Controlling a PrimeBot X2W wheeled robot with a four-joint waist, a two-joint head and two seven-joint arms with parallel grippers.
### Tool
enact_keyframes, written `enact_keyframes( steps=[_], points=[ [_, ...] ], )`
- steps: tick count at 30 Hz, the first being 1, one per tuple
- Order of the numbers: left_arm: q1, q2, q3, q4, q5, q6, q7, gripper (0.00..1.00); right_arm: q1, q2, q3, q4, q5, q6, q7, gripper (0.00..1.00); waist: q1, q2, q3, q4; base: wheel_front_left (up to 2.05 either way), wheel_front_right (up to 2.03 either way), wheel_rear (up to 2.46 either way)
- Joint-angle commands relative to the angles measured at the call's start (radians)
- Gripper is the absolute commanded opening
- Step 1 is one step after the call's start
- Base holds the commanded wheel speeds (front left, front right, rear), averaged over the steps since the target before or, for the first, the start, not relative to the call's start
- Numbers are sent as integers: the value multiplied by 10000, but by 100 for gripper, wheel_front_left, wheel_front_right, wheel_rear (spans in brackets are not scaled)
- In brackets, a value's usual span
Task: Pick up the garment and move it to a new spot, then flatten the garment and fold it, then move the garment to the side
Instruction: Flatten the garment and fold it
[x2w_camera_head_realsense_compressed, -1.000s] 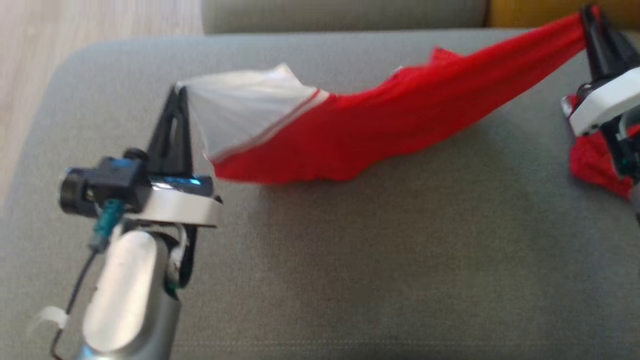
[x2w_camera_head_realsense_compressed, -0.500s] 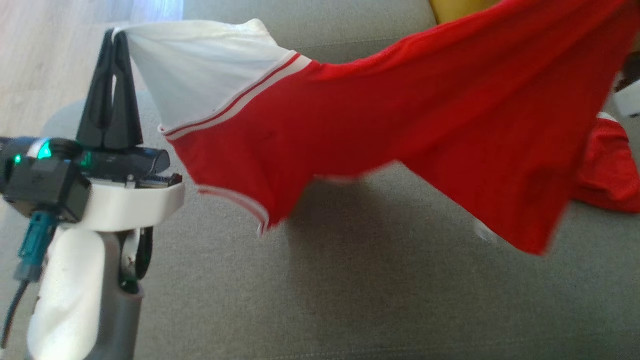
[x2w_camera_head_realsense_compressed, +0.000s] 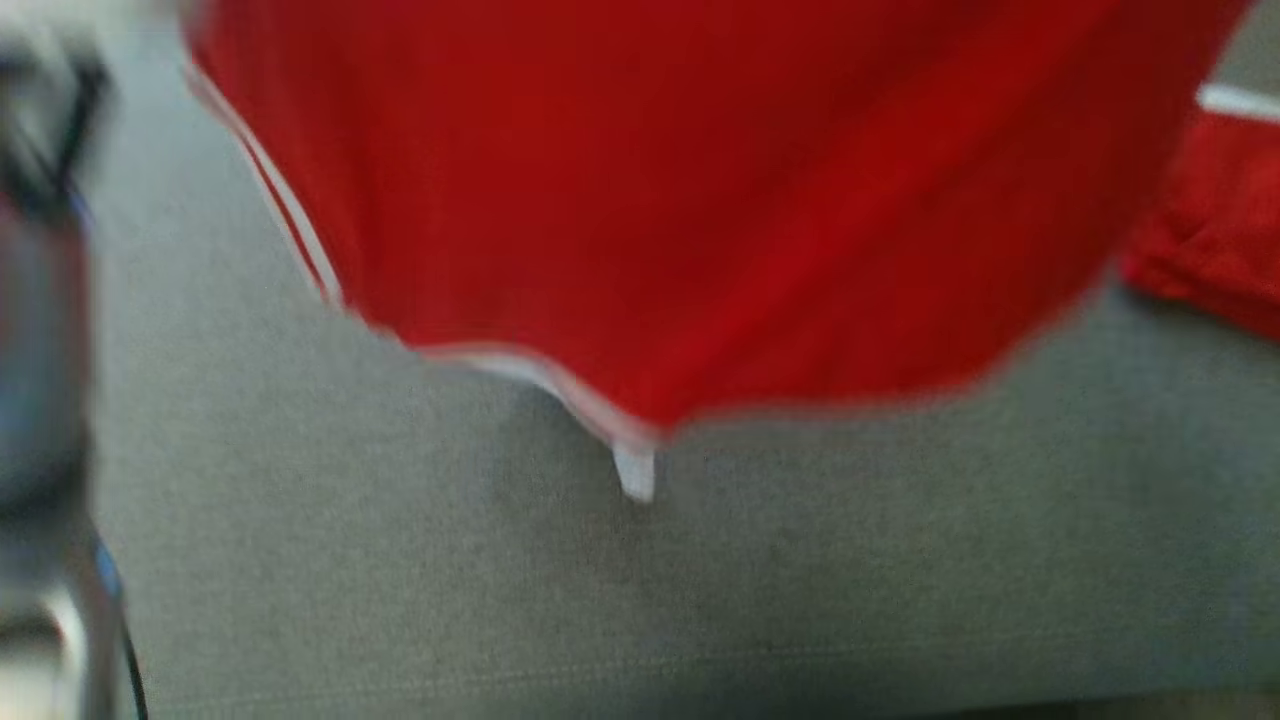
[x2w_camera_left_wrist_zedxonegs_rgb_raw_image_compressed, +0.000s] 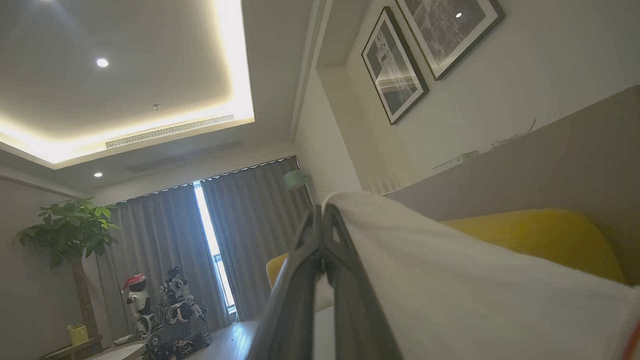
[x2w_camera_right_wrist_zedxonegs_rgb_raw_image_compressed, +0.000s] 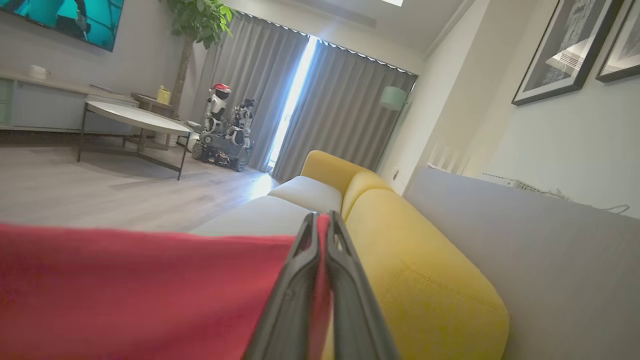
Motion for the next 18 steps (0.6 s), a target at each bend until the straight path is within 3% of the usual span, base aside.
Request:
enact_keyframes(
  steps=[1, 2, 4, 10, 13, 18],
  points=[
    [-1673, 589, 259, 803, 75, -118, -65, 0, -1492, -77, 242, 620, 12, -6, -218, 0, 0, 0, 1648, 136, 0, 0, 0],
    [-1673, 589, 259, 803, 75, -118, -65, 0, -1492, -77, 242, 620, 12, -6, -218, 0, 0, 0, 1648, 136, 0, 0, 0],
    [-3194, 632, 200, 2032, 252, -136, -327, 0, -2917, 26, 503, 1707, -275, -6, -682, 0, 0, 0, 2145, 209, 0, 0, 0],
    [-6464, 255, 760, 4894, 131, 639, -1522, 0, -5879, 1161, 70, 4846, -1446, -6, -3221, 0, 0, 0, 2755, 321, 0, 0, 0],
    [-7257, 71, 1119, 5351, -167, 844, -1783, 0, -6456, 1815, -274, 5921, -1804, -6, -4478, 0, 0, 0, 2847, 365, 0, 0, 0],
    [-6939, 8, 910, 4914, -33, 482, -1814, 0, -6337, 2296, 8, 7311, -2022, -6, -5209, 0, 0, 0, 3147, 526, 0, 0, 0]
  ],
)
